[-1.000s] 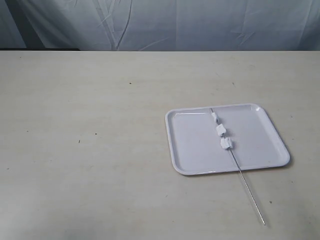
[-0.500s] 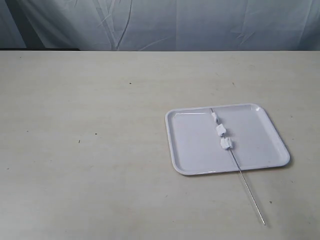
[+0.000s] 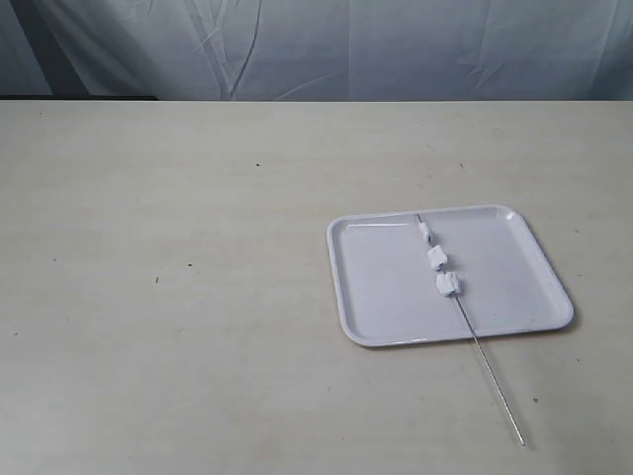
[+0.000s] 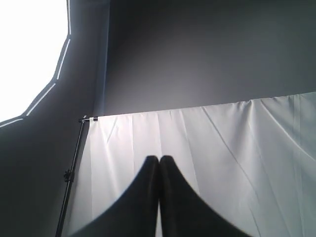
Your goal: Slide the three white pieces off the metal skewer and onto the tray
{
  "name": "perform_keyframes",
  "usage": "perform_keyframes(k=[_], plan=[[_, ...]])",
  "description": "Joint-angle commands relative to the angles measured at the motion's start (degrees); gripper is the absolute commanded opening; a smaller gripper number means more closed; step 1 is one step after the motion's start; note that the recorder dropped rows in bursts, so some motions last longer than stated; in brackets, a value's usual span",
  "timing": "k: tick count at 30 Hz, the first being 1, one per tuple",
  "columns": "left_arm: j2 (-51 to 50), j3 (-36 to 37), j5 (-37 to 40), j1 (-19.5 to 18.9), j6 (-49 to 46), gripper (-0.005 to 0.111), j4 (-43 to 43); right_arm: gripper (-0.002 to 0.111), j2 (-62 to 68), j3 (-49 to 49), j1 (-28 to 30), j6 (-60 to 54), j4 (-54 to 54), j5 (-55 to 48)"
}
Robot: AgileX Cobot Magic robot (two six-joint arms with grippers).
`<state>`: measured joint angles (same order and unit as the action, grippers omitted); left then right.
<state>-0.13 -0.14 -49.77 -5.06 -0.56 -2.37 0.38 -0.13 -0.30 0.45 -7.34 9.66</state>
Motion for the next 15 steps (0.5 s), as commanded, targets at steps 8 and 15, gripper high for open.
perform_keyframes(k=[8,15], plan=[[0.1,0.1,2.4,0.0,14.4,0.0,-8.7,-0.001,-0.4,0.1,0.3,9.7,12.2,21.8],[-4.2,-17.4,30.1,1.4,32.3,0.0,-29.5,-0.001,-0.1,-12.2,0.3,13.1,11.6,-0.1]])
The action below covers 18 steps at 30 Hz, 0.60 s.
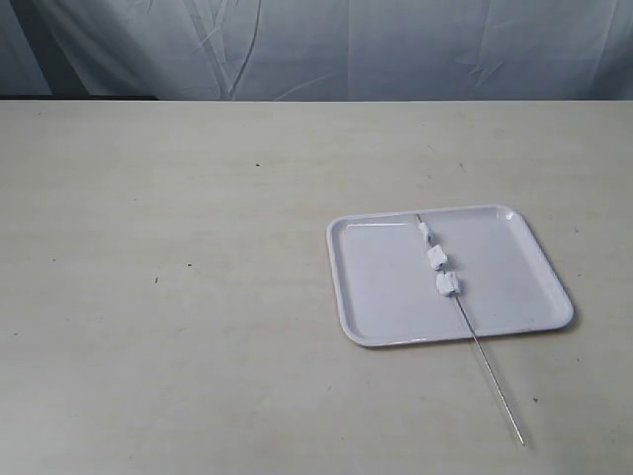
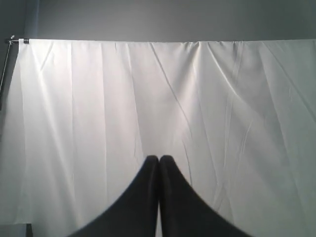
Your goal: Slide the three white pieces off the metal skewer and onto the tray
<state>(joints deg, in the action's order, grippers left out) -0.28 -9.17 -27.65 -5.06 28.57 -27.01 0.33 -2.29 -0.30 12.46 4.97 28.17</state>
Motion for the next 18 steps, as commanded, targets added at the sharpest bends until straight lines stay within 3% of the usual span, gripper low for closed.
perform_keyframes(k=[1,7,11,13,18], plan=[[-5.8,-10.1,9.8,2.1,3.7,0.0,-5.4,-0.001,1.1,-12.4,0.3,0.7,-1.7,-20.9],[-27.6,-24.9,23.5,10.1,9.0,0.0,-16.6,-0.001,18.6,-33.2,-1.2,0.4,-6.3,-37.5],[-41.1,-33.9,38.8,16.2,6.6,0.0,-14.8,-0.001,33.4,-41.9,-3.9,-0.2,-5.9,-50.8],[-46.1,-36.7,45.7,19.8,-0.9,0.0,-8.3,-0.001,39.4,-45.5,-4.8,-1.9,-4.6,-56.3],[-61.0,-43.0,66.2,24.6,-35.6,0.0,21.9,-0.001,53.4,-50.7,-5.4,-5.2,0.4,-62.4]])
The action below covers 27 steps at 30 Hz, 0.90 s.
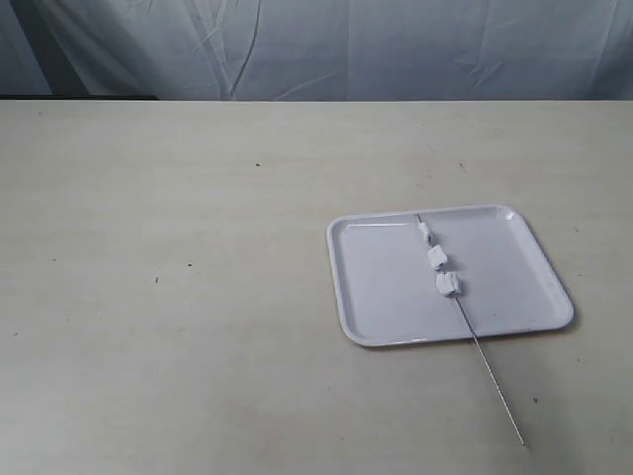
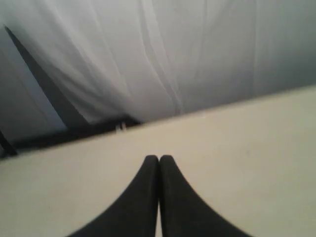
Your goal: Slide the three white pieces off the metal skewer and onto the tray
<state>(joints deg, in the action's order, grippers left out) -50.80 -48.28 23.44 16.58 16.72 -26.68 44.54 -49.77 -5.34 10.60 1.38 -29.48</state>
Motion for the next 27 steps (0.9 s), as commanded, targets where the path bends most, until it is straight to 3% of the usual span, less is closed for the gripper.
perform_keyframes(k=[1,8,12,20,27], plan=[[-13.4,-4.7,17.4,2.9,-27.8,0.0,26.3,-0.001,11.7,-3.3,-0.4,-4.9,4.9,-4.6],[-27.1,-7.2,20.7,2.9,-29.6,0.0,40.2,-0.001,23.2,-3.4,-0.4,-11.9,8.2,-9.6],[-32.0,-7.4,20.3,2.9,-29.6,0.0,49.9,-0.001,29.2,-3.4,-0.4,-20.2,12.7,-20.0],[-33.2,-7.4,12.3,2.9,-29.5,0.0,53.3,0.0,34.6,-3.0,-0.4,-22.9,17.2,-26.3],[-33.3,-7.4,14.2,2.9,-30.2,0.0,53.1,0.022,35.2,4.2,-0.4,-27.3,19.9,-22.5]])
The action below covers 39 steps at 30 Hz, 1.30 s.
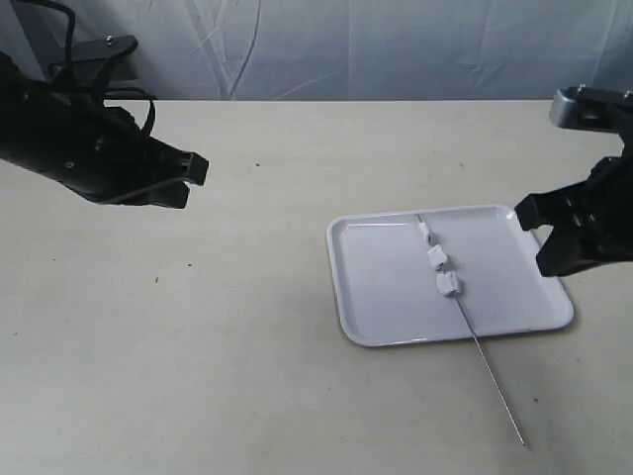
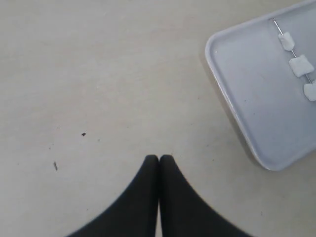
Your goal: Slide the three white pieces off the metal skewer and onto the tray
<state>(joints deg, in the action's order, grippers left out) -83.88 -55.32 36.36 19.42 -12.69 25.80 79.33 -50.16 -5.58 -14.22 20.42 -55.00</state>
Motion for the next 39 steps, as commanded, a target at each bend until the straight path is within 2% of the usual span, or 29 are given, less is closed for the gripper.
perform_keyframes(k=[1,3,6,11,13,15,17,25,27,39], plan=[[-0.6,-0.3,2.4,0.1,-2.2,0.0,0.7,0.025,0.4,5.8,-0.1,-3.2,1.2,4.0],[-2.0,-0.3,5.3,0.1,-4.4,0.002,1.2,0.029,0.4,8.7,-0.1,-4.4,2.4,6.8],[-5.8,-0.3,8.5,0.1,-6.0,0.012,3.9,0.029,0.4,11.7,-0.1,-8.2,6.1,9.1],[-10.3,-0.3,8.3,0.1,-12.7,0.036,17.2,0.029,2.0,13.2,-0.1,-13.1,9.9,9.3],[-11.1,-0.3,6.9,0.1,-16.3,0.039,23.0,0.03,3.5,13.7,-0.2,-14.0,10.2,9.3],[-11.4,-0.3,5.6,0.2,-19.7,0.039,28.0,0.037,5.4,14.1,-0.2,-14.8,11.1,9.8],[-11.8,-0.6,3.8,1.4,-21.8,0.039,29.0,0.044,7.1,14.4,-0.5,-15.9,12.5,11.4],[-18.1,-6.2,-0.5,10.7,-22.0,0.039,29.4,0.045,13.3,14.5,-8.1,-16.2,13.7,18.0],[-19.7,-7.9,-0.6,11.9,-21.8,0.039,28.8,0.045,14.1,14.5,-9.5,-15.8,13.7,19.4],[-21.1,-12.8,-1.4,12.7,-19.7,0.039,28.6,0.045,14.2,14.5,-10.4,-12.9,12.1,23.2]])
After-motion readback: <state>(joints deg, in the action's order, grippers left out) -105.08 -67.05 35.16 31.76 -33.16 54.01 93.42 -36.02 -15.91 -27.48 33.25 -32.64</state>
